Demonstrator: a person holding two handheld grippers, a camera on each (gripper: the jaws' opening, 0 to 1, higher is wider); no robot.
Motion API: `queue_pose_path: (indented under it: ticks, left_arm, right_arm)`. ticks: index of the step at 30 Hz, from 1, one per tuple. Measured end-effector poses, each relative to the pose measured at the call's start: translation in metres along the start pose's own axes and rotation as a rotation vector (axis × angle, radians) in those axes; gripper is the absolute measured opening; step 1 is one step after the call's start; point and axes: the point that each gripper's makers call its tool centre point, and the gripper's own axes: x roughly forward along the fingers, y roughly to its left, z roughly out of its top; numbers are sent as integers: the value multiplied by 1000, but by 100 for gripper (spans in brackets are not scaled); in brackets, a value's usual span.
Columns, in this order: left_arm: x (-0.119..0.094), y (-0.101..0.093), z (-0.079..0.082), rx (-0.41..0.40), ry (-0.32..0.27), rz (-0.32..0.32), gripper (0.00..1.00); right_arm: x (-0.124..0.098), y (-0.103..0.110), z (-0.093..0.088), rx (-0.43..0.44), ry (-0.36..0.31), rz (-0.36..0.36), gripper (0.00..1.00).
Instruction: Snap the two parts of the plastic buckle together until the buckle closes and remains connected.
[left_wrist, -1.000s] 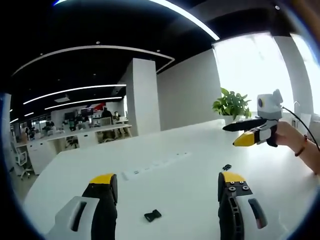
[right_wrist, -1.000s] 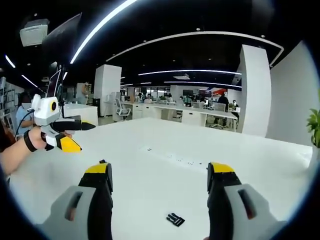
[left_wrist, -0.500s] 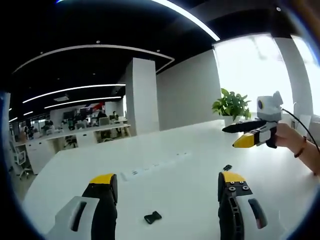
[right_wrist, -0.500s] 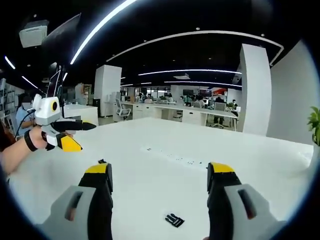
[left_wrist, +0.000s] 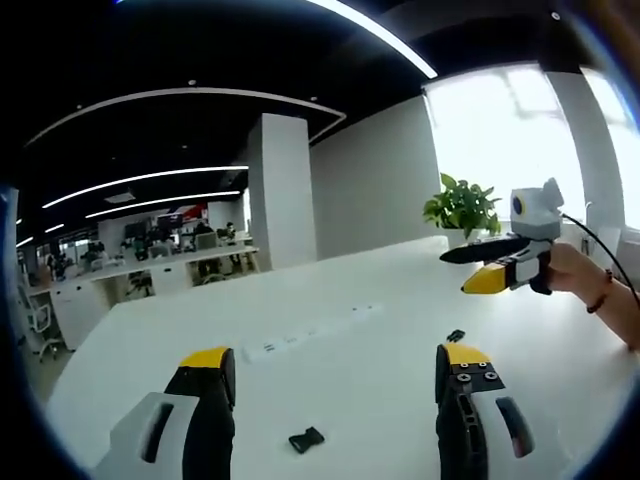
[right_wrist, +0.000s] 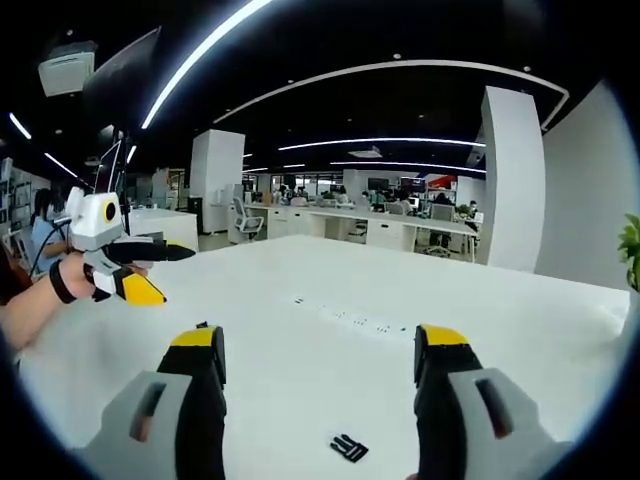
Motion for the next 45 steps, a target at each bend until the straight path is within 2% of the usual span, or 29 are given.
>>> queue_pose_path:
  ticks: [7, 12, 45]
  left_arm:
    - [-1, 0, -2, -7, 2, -2, 83]
    - [-3, 2, -3, -7, 1, 1, 83]
    - [-2, 4, -5, -27, -5, 0, 82]
  right_arm:
    - [0, 0, -1, 9, 2, 3, 77]
    - [-8, -5, -2, 30, -21, -11, 76]
    - [-4, -10, -16, 9, 18, -15, 76]
